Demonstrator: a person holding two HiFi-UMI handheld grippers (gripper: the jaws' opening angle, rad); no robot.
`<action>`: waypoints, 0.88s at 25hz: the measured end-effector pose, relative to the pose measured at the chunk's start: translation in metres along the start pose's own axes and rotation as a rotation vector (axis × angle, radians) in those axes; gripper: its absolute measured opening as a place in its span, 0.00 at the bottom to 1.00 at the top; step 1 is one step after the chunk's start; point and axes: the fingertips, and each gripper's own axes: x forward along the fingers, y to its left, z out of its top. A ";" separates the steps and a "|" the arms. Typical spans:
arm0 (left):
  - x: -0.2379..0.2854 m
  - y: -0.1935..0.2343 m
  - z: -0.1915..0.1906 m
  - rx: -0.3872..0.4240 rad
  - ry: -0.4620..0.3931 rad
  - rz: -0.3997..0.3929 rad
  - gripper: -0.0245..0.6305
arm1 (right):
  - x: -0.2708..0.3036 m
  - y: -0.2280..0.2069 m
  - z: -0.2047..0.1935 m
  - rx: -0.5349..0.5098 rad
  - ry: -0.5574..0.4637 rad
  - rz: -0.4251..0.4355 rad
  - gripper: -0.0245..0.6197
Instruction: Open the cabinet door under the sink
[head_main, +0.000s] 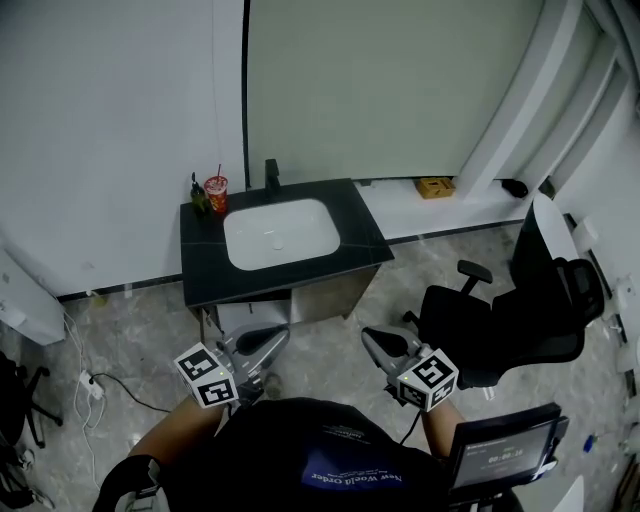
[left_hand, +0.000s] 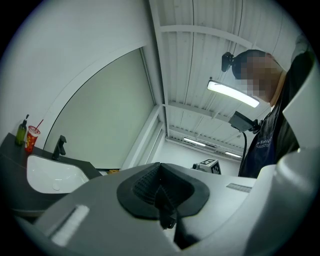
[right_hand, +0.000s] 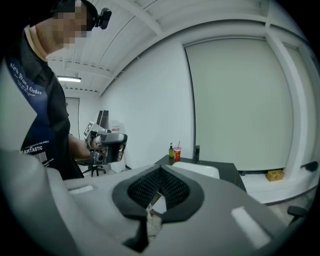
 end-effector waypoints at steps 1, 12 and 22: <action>0.004 0.014 0.004 0.004 -0.004 0.002 0.04 | 0.012 -0.009 0.005 -0.005 0.001 0.000 0.04; 0.015 0.177 0.066 0.020 -0.031 0.102 0.04 | 0.142 -0.108 0.076 0.063 -0.059 0.020 0.04; 0.031 0.249 0.093 0.038 -0.064 0.295 0.04 | 0.241 -0.174 0.089 0.093 -0.064 0.211 0.04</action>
